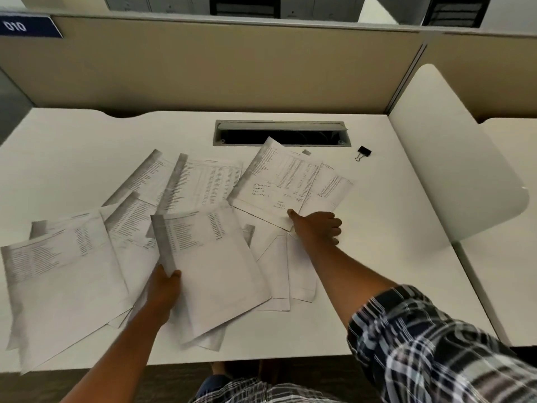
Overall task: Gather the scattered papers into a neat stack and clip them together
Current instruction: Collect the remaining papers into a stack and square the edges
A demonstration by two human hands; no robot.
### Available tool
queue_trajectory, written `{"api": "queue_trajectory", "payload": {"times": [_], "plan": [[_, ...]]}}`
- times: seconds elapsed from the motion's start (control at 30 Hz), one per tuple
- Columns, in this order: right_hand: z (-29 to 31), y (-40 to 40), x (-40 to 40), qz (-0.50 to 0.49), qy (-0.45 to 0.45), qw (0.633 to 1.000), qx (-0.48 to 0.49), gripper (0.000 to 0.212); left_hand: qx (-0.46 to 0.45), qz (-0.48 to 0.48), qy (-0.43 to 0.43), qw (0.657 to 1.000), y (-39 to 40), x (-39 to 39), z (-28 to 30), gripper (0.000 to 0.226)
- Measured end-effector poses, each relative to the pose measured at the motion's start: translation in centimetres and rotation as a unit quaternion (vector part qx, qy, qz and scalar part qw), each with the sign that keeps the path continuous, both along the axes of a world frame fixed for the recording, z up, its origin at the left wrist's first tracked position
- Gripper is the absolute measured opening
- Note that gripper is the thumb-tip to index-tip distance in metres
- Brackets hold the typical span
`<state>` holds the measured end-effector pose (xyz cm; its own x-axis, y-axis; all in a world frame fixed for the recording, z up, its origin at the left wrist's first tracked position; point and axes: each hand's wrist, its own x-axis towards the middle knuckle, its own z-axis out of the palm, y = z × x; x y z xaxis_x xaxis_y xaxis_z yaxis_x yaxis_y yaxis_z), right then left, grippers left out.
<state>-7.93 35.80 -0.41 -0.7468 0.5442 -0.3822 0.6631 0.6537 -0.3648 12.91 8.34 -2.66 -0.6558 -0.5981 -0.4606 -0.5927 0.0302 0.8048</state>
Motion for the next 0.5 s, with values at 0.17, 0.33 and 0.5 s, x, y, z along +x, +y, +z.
{"api": "queue_trajectory", "payload": {"times": [0.17,0.33,0.5], "plan": [[-0.3,-0.8,-1.0,-0.02,-0.022,0.999,0.01,0.118,0.055,0.03,-0.001,0.998,0.1,0.3,-0.3,0.039],[0.0,-0.3,-1.6,-0.015,-0.032,0.999,-0.02,0.103,0.027,0.011,0.035,0.999,0.5,0.7,0.0,0.037],[-0.1,0.4,-1.3,0.026,-0.058,0.997,-0.044,0.079,0.006,0.0,0.043,0.999,0.6,0.8,-0.3,0.039]]}}
